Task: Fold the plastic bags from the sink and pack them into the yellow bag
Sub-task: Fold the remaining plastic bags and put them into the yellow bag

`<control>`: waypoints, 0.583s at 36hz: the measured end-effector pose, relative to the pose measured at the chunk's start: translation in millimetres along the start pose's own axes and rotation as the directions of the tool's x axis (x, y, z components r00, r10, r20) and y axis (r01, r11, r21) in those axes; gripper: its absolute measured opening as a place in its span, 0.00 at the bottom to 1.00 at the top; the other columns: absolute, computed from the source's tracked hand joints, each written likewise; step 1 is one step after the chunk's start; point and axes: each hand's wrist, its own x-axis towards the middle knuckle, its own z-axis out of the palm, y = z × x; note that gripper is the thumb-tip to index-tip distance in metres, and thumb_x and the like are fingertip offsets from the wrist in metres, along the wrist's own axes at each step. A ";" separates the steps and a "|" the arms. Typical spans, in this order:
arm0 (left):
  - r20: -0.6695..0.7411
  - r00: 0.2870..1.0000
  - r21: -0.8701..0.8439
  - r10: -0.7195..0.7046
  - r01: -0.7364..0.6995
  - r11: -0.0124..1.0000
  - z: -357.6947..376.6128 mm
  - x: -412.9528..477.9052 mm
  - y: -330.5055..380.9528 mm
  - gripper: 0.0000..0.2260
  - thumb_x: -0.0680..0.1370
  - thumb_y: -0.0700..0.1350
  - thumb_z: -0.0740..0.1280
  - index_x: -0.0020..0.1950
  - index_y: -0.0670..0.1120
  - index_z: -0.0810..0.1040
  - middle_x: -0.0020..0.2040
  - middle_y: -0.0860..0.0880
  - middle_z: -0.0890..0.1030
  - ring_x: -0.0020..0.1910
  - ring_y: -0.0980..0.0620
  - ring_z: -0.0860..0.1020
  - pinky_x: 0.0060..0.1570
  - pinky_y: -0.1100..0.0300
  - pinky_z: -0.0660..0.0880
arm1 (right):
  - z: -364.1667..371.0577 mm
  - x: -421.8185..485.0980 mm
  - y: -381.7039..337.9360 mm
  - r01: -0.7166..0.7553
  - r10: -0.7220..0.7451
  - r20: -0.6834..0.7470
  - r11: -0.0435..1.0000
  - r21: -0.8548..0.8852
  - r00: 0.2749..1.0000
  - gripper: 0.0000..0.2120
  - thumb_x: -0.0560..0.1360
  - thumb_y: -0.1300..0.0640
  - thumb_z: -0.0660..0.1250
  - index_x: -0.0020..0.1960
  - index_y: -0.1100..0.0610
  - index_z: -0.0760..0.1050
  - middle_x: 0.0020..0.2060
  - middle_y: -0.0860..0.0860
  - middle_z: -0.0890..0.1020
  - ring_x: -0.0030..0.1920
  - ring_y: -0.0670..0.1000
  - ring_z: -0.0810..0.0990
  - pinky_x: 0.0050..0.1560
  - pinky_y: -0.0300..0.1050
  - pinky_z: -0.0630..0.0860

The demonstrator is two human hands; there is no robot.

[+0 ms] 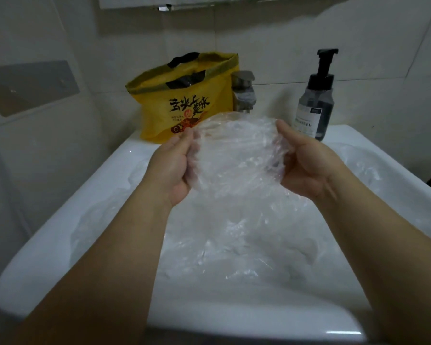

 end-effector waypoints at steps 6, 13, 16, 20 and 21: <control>-0.057 0.998 -0.035 -0.009 0.007 0.999 0.3 -0.4 -0.3 0.14 0.82 0.51 0.60 0.62 0.47 0.79 0.57 0.47 0.83 0.58 0.47 0.81 0.64 0.45 0.74 | -2.1 0.6 -0.4 -0.024 0.035 0.197 0.998 -0.054 0.980 0.15 0.77 0.46 0.62 0.55 0.53 0.81 0.48 0.54 0.85 0.52 0.55 0.83 0.62 0.55 0.74; 0.227 0.973 0.022 -0.037 0.033 0.999 -13.7 -8.9 4.7 0.33 0.73 0.54 0.73 0.75 0.55 0.64 0.64 0.47 0.79 0.65 0.43 0.76 0.68 0.43 0.68 | -10.3 5.0 0.3 0.066 -0.062 0.054 0.995 -0.075 0.997 0.12 0.79 0.62 0.61 0.59 0.51 0.76 0.34 0.48 0.83 0.35 0.47 0.80 0.39 0.41 0.77; 0.221 0.975 0.138 -0.033 0.003 0.990 -21.4 -20.1 7.4 0.40 0.69 0.45 0.73 0.77 0.61 0.58 0.59 0.50 0.82 0.55 0.48 0.81 0.58 0.50 0.77 | -16.8 2.6 1.2 0.032 -0.033 -0.011 0.997 -0.075 0.999 0.07 0.79 0.59 0.62 0.53 0.52 0.78 0.40 0.50 0.86 0.41 0.49 0.85 0.39 0.45 0.80; 0.219 0.974 0.155 -0.052 0.018 0.988 -15.4 -33.0 7.4 0.22 0.73 0.38 0.67 0.65 0.55 0.75 0.47 0.51 0.85 0.44 0.54 0.82 0.50 0.58 0.79 | -19.3 -7.0 3.8 -0.072 0.069 -0.028 0.992 -0.099 0.997 0.09 0.80 0.54 0.61 0.47 0.57 0.76 0.38 0.54 0.85 0.40 0.53 0.85 0.48 0.51 0.79; 0.193 0.980 0.154 -0.041 0.011 0.988 -12.3 -34.9 6.9 0.16 0.75 0.36 0.66 0.61 0.50 0.78 0.43 0.51 0.85 0.40 0.56 0.82 0.46 0.60 0.79 | -19.1 -10.2 3.6 -0.093 0.092 -0.023 0.992 -0.085 0.996 0.09 0.80 0.54 0.61 0.47 0.58 0.76 0.38 0.54 0.85 0.40 0.53 0.85 0.52 0.52 0.78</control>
